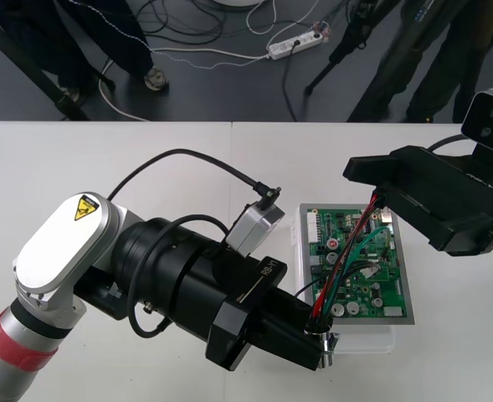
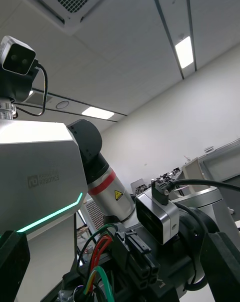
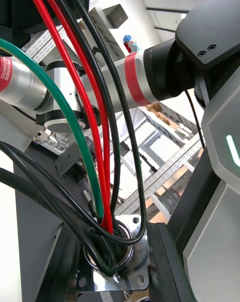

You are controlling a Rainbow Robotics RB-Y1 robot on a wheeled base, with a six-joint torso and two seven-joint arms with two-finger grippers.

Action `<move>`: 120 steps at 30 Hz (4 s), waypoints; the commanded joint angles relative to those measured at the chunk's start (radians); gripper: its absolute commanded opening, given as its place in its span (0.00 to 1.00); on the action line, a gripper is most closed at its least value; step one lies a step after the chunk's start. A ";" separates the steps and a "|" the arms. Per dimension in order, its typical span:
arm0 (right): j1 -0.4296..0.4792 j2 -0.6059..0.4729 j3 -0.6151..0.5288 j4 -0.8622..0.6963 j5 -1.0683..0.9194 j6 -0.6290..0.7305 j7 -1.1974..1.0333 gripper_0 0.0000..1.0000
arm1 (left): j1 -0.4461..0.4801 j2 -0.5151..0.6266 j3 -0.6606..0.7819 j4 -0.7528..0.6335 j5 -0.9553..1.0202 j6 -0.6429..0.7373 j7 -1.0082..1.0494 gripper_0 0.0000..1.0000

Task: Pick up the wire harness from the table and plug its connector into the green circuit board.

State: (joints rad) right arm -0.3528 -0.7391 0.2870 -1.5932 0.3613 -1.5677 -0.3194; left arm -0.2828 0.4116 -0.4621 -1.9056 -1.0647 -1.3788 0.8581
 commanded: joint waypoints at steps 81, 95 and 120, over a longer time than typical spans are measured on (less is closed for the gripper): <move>-0.028 0.010 -0.019 0.004 -0.021 -0.003 -0.007 0.00 | 0.019 0.041 -0.016 -0.010 0.014 0.158 -0.067 1.00; -0.008 0.010 -0.052 0.009 -0.013 -0.003 -0.014 0.00 | 0.022 0.073 0.063 -0.012 0.012 0.184 -0.109 1.00; 0.080 0.090 -0.253 -0.056 0.128 -0.003 -0.029 0.00 | 0.137 0.144 0.307 -0.089 0.012 0.184 -0.189 1.00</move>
State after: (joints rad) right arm -0.3074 -0.6748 0.1073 -1.5916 0.4664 -1.5677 -0.3194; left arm -0.1690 0.5246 -0.2138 -1.9450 -1.0570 -1.2321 0.7692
